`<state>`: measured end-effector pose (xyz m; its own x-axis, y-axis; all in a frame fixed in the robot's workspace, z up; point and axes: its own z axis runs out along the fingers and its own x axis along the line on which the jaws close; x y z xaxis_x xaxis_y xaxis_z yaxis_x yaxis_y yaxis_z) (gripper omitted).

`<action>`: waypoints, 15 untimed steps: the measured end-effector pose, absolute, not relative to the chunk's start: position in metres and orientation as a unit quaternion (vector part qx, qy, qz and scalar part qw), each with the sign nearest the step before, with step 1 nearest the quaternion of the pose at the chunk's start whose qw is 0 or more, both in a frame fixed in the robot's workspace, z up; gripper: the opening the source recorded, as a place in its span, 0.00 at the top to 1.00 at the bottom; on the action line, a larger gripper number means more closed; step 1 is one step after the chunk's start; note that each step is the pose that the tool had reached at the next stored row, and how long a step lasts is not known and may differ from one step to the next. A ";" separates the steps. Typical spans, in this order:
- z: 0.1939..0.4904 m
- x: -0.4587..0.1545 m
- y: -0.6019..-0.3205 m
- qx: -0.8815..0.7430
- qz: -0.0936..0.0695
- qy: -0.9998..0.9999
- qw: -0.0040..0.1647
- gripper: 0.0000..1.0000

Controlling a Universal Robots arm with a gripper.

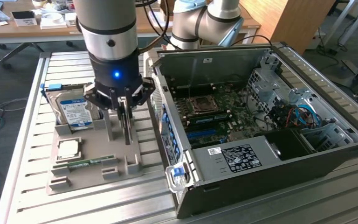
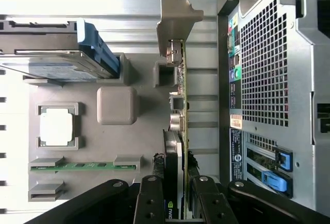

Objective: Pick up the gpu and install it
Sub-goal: 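Pick up the gpu and move the gpu toward the slot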

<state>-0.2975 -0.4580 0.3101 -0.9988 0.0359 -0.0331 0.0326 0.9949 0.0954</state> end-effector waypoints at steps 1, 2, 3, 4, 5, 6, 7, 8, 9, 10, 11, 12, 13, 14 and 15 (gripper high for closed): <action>0.312 -0.297 -0.458 0.017 0.048 0.999 0.017 0.73; 0.315 -0.297 -0.458 0.017 0.048 0.999 0.017 0.73; 0.317 -0.297 -0.458 0.017 0.048 0.999 0.017 0.73; 0.320 -0.297 -0.458 0.017 0.048 0.999 0.017 0.73; 0.322 -0.297 -0.458 0.017 0.048 0.999 0.017 0.73; 0.325 -0.297 -0.458 0.017 0.048 0.999 0.017 0.73; 0.327 -0.297 -0.458 0.017 0.048 0.999 0.017 0.73; 0.330 -0.297 -0.458 0.017 0.048 0.999 0.017 0.73; 0.332 -0.297 -0.458 0.017 0.048 0.999 0.017 0.73; 0.334 -0.297 -0.458 0.017 0.048 0.999 0.017 0.73; 0.335 -0.297 -0.458 0.017 0.048 0.999 0.017 0.73; 0.336 -0.297 -0.458 0.017 0.048 0.999 0.017 0.73; 0.337 -0.297 -0.458 0.017 0.048 0.999 0.017 0.73; 0.338 -0.297 -0.458 0.017 0.048 0.999 0.017 0.73; 0.338 -0.297 -0.458 0.017 0.048 0.999 0.017 0.73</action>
